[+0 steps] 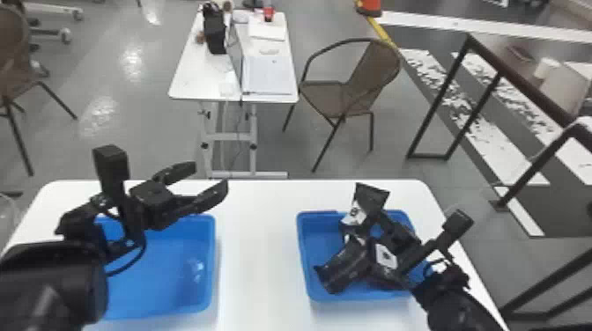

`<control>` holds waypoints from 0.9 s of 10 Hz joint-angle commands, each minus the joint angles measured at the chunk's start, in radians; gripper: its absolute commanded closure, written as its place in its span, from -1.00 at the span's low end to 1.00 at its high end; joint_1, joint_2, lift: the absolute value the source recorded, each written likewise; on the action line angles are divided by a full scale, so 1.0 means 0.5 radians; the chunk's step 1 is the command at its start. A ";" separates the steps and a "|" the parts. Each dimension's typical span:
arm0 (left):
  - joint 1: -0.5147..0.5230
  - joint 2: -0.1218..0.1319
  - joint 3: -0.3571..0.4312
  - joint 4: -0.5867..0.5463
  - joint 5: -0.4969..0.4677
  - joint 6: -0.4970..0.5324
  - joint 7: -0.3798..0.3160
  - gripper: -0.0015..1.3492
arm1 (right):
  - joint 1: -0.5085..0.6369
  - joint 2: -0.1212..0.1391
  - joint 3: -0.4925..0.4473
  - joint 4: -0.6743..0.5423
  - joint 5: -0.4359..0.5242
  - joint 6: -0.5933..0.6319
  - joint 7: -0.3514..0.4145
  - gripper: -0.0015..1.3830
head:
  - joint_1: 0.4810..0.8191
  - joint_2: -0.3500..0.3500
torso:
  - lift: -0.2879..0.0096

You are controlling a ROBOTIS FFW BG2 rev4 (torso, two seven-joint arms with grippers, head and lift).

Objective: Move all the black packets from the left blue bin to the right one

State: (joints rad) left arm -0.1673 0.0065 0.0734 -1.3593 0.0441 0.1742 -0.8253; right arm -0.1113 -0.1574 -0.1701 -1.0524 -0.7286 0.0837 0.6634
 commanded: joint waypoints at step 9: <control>0.378 0.082 0.277 -0.445 0.390 -0.078 0.218 -1.00 | 0.161 0.134 -0.464 -0.067 0.460 -0.032 0.081 -0.77 | 0.27 -0.35 | 0.94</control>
State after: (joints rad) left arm 0.0124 0.0475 0.2059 -1.5735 0.2392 0.1424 -0.7164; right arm -0.0471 -0.1048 -0.3730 -1.0412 -0.5501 0.0690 0.7030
